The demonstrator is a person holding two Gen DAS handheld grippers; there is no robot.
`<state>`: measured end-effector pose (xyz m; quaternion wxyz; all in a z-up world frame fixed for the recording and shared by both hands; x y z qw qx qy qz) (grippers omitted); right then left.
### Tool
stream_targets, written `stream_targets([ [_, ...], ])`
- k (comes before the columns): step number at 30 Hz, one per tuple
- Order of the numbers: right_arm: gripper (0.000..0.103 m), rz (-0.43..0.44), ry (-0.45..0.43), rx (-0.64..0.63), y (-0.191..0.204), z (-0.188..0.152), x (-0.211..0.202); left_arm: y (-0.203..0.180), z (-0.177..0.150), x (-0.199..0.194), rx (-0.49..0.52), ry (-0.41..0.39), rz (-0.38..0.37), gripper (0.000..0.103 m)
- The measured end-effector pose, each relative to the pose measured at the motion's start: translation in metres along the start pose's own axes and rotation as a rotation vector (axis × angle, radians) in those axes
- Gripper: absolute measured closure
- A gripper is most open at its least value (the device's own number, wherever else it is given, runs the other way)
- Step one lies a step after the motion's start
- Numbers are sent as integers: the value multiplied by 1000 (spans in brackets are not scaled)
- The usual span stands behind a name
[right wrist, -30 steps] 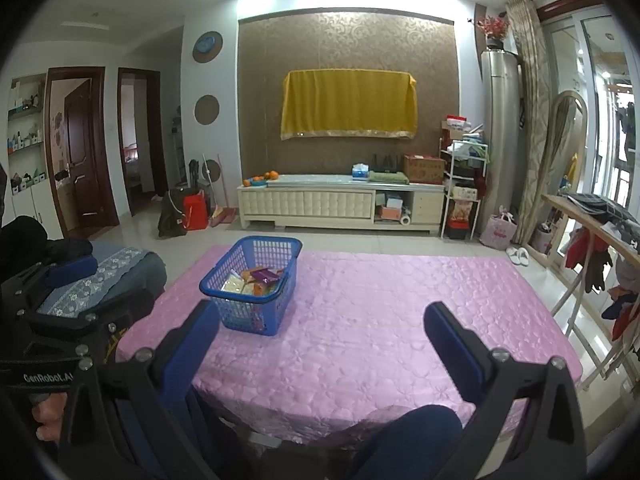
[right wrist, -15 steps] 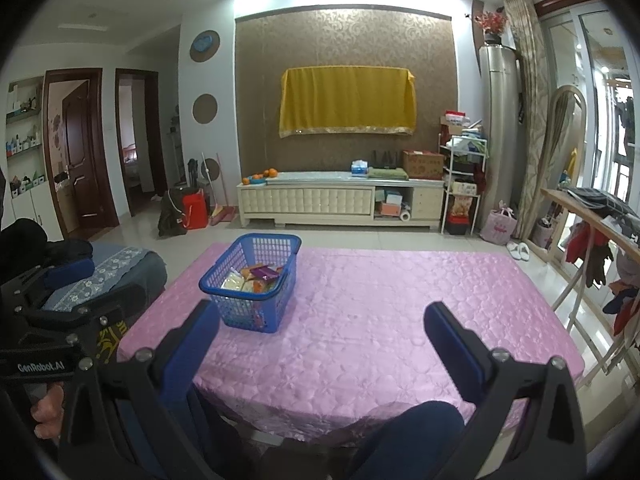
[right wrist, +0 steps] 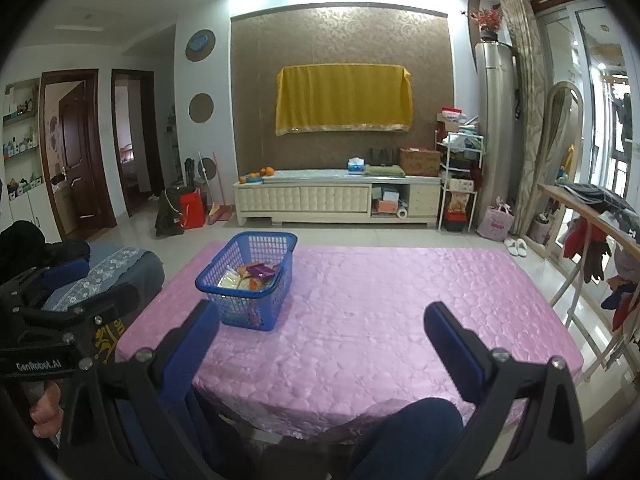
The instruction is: Organize snacks
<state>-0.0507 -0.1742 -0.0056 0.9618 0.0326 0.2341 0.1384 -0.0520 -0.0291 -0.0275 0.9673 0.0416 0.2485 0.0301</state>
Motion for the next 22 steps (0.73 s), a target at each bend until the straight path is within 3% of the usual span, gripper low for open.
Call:
stream_targets([
  [22, 0, 2, 18, 5, -1, -4, 1, -2, -5, 1, -17, 19, -17, 0],
])
Point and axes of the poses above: each gripper's, at about its wrist camera, not at the fingertips, and x roughly the way its jaws point, y to its left, z to its top, the point moved 9 cm from there along x, roughly the way its jaws point, and after that the axes turned 9 degrees about x, right-handed, at the moved point
